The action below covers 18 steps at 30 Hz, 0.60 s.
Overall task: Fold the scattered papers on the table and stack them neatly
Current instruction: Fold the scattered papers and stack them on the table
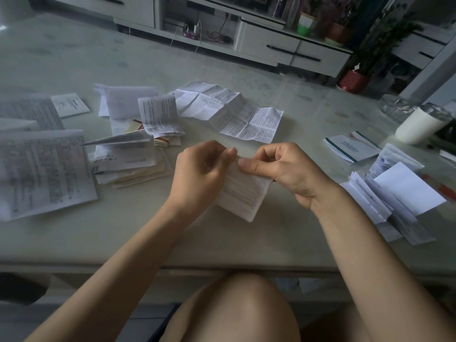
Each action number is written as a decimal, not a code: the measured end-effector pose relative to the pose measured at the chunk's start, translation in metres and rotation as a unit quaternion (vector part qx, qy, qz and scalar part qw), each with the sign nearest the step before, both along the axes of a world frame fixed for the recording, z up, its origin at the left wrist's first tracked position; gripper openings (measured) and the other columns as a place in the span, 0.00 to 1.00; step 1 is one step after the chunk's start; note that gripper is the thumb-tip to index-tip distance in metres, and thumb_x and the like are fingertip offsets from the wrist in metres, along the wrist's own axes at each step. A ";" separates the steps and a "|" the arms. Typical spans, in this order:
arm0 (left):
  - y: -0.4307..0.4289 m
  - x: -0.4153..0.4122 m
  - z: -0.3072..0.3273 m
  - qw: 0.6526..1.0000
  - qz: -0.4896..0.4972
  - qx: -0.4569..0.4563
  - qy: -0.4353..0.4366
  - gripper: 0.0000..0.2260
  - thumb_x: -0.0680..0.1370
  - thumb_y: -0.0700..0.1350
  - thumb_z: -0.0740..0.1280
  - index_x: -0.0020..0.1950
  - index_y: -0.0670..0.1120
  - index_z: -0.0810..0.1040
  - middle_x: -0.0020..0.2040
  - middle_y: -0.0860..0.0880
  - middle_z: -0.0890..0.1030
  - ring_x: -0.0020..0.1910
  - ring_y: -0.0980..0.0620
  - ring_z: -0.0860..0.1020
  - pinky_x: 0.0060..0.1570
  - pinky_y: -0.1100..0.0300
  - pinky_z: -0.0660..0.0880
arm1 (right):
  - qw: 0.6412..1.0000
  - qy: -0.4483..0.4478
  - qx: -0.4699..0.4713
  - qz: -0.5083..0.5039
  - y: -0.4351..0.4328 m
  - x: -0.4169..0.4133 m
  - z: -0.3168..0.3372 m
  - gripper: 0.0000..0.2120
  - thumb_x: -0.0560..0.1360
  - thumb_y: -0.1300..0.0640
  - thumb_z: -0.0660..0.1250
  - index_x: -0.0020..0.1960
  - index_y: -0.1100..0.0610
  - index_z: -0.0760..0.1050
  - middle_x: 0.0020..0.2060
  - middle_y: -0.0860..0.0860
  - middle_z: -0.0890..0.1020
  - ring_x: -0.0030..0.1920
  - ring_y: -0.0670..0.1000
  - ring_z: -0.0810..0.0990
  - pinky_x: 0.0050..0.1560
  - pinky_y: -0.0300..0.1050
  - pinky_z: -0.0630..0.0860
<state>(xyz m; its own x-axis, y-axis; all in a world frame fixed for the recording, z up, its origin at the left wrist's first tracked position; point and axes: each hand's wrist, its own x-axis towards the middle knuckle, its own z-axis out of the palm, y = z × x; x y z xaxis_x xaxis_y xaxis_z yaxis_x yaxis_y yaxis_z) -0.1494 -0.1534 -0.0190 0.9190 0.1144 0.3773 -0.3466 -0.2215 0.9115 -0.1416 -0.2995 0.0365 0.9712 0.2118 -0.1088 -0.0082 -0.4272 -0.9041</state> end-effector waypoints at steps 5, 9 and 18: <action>0.004 0.008 -0.002 0.998 0.044 -0.043 0.001 0.14 0.72 0.52 0.64 0.30 0.45 0.70 0.24 0.55 0.67 0.28 0.57 0.63 0.32 0.59 0.61 | 0.997 0.038 0.053 -0.052 -0.029 -0.003 0.008 0.06 0.63 0.57 0.71 0.35 0.59 0.75 0.25 0.48 0.80 0.28 0.45 0.73 0.33 0.34 0.70; 0.006 0.011 -0.006 0.996 0.037 -0.079 0.007 0.16 0.71 0.55 0.65 0.30 0.46 0.70 0.25 0.56 0.69 0.30 0.56 0.65 0.33 0.57 0.62 | 0.987 0.047 0.120 -0.095 -0.034 -0.005 0.004 0.05 0.71 0.57 0.68 0.45 0.57 0.76 0.37 0.50 0.82 0.36 0.47 0.77 0.38 0.37 0.75; 0.001 -0.002 0.003 0.964 -0.087 -0.208 0.140 0.09 0.75 0.50 0.66 0.48 0.45 0.78 0.39 0.47 0.81 0.39 0.48 0.80 0.37 0.53 0.80 | 0.988 0.088 0.103 -0.075 -0.016 -0.004 -0.010 0.05 0.70 0.65 0.70 0.43 0.60 0.75 0.34 0.53 0.80 0.26 0.43 0.77 0.29 0.34 0.75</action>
<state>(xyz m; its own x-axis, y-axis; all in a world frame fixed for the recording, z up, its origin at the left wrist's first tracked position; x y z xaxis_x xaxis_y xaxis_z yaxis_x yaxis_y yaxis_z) -0.1515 -0.1521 -0.0157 0.9972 0.0360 0.0658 -0.0722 0.2224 0.9723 -0.1459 -0.3151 0.0266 0.9634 0.1018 -0.2478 -0.2216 -0.2169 -0.9507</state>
